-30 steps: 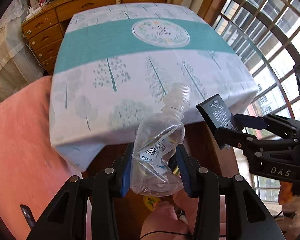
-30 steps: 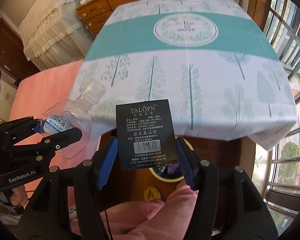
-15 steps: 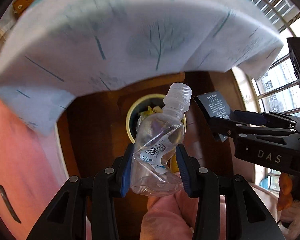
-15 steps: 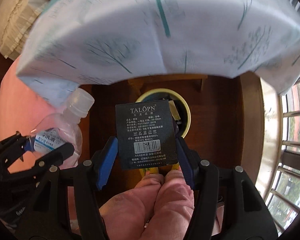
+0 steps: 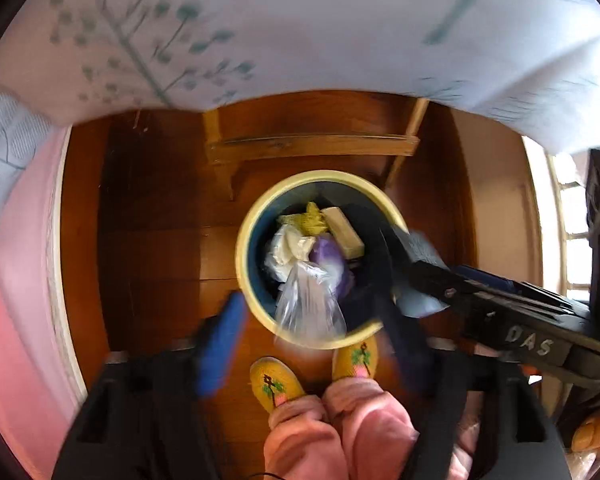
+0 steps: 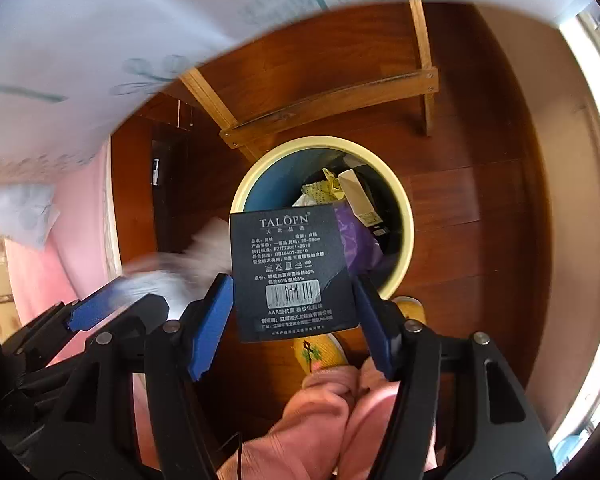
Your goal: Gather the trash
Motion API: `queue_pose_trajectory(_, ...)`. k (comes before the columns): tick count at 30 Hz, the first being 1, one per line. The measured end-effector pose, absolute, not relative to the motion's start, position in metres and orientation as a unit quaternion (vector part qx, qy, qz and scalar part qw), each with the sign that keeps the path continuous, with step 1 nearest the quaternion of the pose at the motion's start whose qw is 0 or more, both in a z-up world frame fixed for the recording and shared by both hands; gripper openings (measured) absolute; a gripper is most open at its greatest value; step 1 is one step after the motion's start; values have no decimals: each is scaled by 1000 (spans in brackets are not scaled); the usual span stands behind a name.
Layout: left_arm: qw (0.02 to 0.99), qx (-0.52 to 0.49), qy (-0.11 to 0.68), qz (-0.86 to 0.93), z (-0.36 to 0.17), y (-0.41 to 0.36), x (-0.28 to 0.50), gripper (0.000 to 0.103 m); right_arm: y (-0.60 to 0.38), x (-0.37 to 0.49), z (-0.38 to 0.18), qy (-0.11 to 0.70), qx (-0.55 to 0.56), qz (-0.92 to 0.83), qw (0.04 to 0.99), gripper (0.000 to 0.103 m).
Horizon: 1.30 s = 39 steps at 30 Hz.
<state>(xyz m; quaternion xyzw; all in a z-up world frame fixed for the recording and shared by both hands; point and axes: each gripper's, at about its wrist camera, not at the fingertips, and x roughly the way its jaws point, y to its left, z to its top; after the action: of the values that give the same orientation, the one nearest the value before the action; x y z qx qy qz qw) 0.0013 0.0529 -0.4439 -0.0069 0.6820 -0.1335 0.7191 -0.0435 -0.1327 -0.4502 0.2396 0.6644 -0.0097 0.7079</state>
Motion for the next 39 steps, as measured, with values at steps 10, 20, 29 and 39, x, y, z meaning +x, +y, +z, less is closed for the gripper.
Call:
queue_pose_trajectory(10, 734, -26, 672, -93, -449, 75, 9, 93, -137, -34, -451, 657, 225, -9, 720, 73)
queue_pose_trajectory(20, 758, -37, 646, -78, -372, 86, 0, 92, -135, -36, -417, 649, 207, -16, 732, 73)
queue_pose_trajectory(29, 790, -21, 608, -76, -277, 97, -2, 93, -114, -41, -339, 627, 156, 0, 763, 73)
queue_pose_trajectory(39, 815, -6, 574, -79, -167, 100, -8, 92, -101, -53, -216, 578, 120, 19, 807, 73)
